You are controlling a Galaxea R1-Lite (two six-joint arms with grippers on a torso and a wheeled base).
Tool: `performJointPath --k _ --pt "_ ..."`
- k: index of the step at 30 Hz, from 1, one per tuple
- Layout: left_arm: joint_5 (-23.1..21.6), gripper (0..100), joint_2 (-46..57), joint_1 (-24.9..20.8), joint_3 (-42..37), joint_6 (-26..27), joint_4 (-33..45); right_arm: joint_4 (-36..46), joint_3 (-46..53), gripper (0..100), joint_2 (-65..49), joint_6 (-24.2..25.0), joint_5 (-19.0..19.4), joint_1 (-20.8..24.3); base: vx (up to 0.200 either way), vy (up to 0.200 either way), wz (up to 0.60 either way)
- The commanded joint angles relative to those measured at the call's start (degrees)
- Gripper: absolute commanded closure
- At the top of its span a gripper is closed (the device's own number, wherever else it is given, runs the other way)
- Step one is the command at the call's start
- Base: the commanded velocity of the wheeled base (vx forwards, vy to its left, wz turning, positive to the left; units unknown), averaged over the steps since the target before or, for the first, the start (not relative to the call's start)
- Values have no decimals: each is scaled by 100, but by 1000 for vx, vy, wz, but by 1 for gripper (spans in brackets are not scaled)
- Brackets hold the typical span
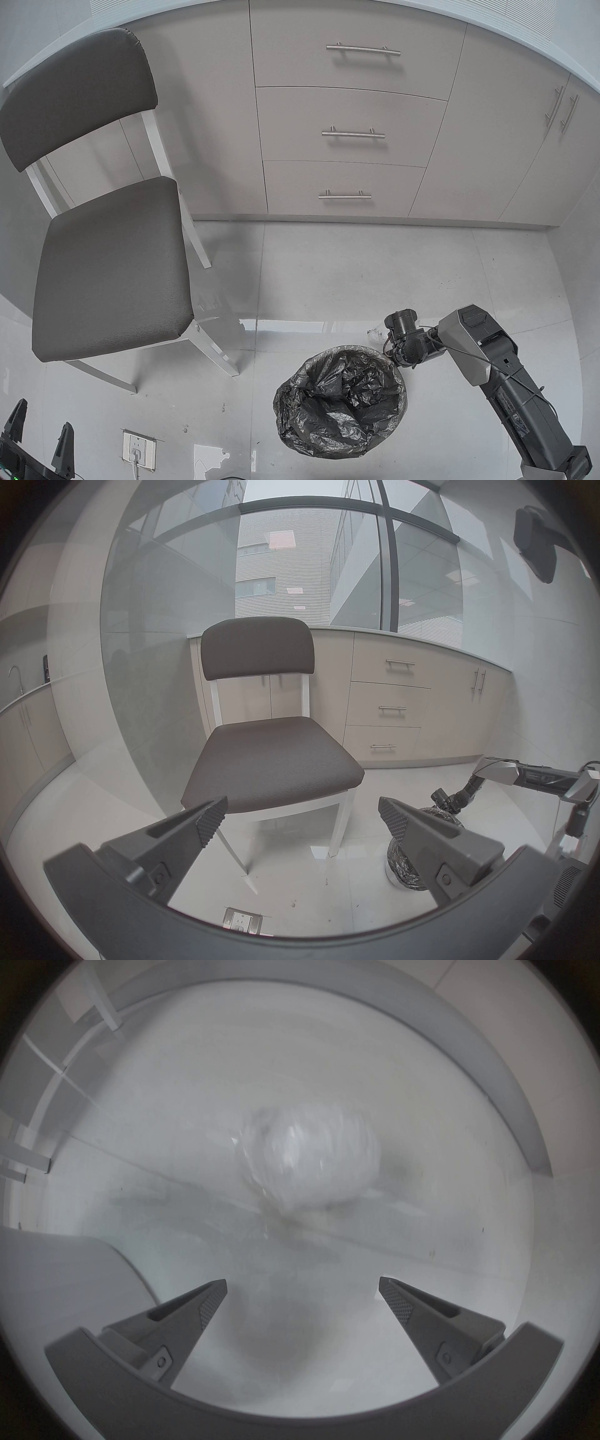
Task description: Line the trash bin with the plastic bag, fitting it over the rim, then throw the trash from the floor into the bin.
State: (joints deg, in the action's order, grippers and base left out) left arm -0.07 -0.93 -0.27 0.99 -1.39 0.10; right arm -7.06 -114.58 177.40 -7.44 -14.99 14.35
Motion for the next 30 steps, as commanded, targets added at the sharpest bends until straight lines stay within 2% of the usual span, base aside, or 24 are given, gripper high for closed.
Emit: performJointPath --k 1,9,20,30 --pt "-1 0 66 0 -81 -2 -1 -279 -1 0 -56 -258 -56 -46 0 0 0" --pt "-1 0 75 0 -81 -2 8 -859 -1 0 -293 -425 -144 -73 0 0 0" --pt "-1 0 66 0 -81 -2 -1 -876 -1 0 -267 -417 -329 165 0 0 0" --pt "-1 0 75 0 -81 -2 -1 -955 -1 0 -153 -460 -408 200 0 0 0"
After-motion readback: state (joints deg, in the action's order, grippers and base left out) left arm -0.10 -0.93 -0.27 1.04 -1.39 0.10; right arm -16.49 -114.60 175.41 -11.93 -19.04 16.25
